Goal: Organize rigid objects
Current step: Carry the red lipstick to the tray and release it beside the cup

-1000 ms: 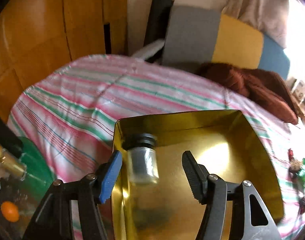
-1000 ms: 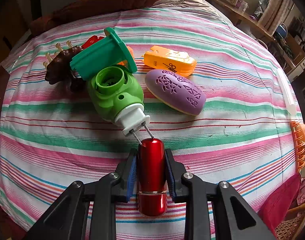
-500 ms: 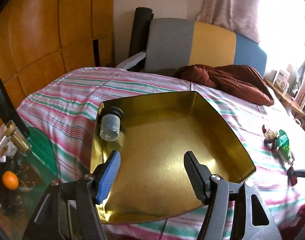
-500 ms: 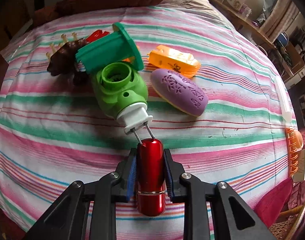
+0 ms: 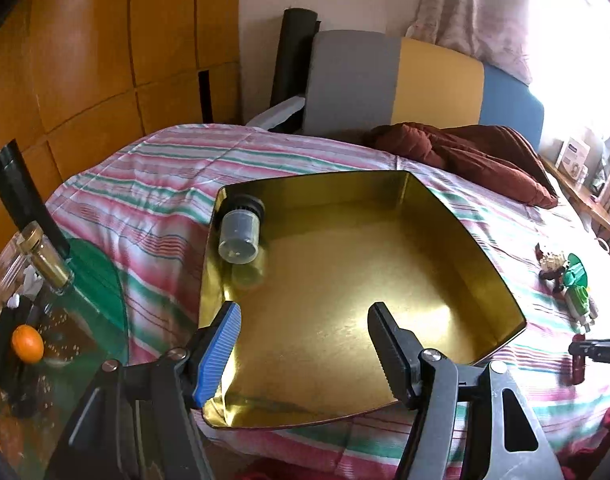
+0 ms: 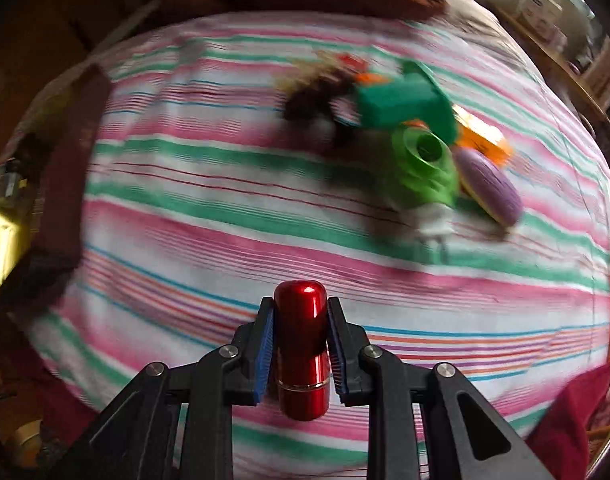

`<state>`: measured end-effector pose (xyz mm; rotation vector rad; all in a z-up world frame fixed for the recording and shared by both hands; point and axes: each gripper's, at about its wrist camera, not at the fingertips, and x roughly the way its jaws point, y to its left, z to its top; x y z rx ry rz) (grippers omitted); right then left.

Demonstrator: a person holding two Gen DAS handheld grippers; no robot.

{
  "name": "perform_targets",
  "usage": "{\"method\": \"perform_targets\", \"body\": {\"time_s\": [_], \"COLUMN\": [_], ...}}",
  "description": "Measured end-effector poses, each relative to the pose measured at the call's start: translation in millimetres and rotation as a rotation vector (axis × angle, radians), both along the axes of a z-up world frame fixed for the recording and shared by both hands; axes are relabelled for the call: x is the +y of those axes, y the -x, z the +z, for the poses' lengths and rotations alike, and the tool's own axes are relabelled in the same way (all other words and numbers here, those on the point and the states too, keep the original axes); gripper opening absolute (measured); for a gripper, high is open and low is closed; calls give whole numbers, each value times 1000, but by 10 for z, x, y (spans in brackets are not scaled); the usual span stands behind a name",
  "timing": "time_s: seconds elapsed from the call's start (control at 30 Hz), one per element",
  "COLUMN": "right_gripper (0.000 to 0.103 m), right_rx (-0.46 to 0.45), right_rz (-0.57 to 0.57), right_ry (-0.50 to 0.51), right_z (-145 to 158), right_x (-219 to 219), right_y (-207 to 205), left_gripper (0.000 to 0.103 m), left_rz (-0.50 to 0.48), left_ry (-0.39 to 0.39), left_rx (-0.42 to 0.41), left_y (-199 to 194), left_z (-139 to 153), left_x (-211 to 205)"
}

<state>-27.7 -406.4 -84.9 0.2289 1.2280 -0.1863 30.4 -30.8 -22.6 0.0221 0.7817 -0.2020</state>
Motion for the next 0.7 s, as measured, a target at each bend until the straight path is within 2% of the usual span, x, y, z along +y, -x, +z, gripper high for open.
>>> {"method": "perform_targets", "body": {"time_s": [0.27, 0.37, 0.43, 0.57, 0.63, 0.67, 0.7], "right_gripper": [24, 25, 26, 23, 23, 23, 23], "right_rx": [-187, -210, -215, -247, -250, -258, -269], "right_rz": [165, 227, 263, 297, 287, 312, 324], "right_ry": [-73, -119, -16, 16, -22, -67, -69], "right_z": [567, 669, 733, 781, 811, 842, 881], "right_x": [749, 1097, 1387, 1659, 1697, 1750, 1812], "right_y": [-443, -667, -824, -1064, -1162, -1208, -1236], "left_gripper": [67, 67, 67, 67, 67, 67, 67], "left_rz": [53, 84, 117, 169, 186, 193, 198], "left_ry": [9, 1, 1, 9, 16, 18, 21], "left_rx": [10, 0, 1, 22, 28, 32, 32], "left_y": [6, 24, 29, 14, 6, -2, -7], "left_z": [-13, 10, 17, -8, -22, -26, -25], "left_x": [196, 329, 469, 709, 785, 817, 847]}}
